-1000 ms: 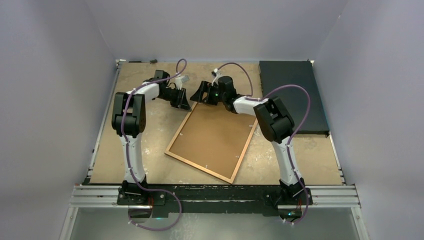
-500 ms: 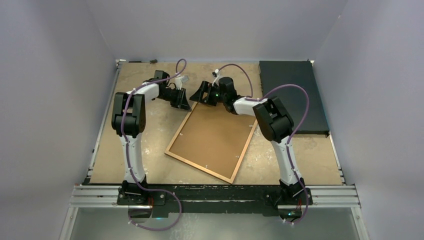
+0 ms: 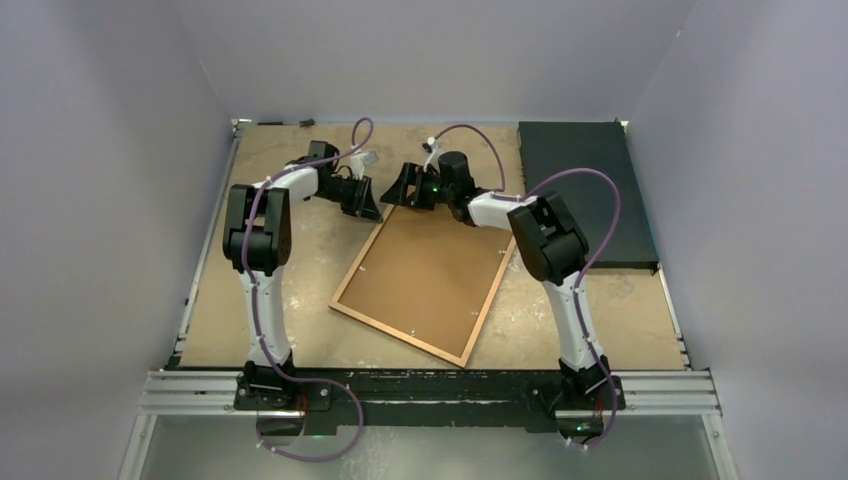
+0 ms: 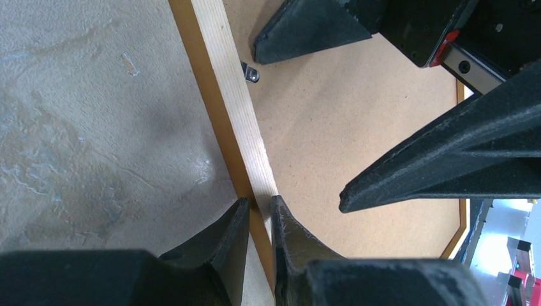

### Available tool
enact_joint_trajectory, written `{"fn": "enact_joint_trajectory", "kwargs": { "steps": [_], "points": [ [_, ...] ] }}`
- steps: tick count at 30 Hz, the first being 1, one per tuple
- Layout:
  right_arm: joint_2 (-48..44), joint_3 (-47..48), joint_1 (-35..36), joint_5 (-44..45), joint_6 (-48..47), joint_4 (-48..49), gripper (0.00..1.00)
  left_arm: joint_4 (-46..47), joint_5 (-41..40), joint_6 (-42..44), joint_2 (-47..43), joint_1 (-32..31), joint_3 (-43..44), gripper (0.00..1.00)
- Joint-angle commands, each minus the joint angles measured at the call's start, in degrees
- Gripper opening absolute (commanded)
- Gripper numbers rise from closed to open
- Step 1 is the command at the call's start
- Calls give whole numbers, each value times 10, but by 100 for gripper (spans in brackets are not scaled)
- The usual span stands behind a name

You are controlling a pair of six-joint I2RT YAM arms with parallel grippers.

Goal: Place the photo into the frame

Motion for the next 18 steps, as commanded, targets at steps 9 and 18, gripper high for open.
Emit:
{"fn": "enact_joint_trajectory", "kwargs": {
  "steps": [9,18],
  "points": [
    [4,83,-16,-38,-119,-91,92,-14,-45,34,-1,-6,-21,16],
    [19,64,-11,-42,-104,-57,94,-17,-48,38,-4,-5,-21,15]
  ]
}}
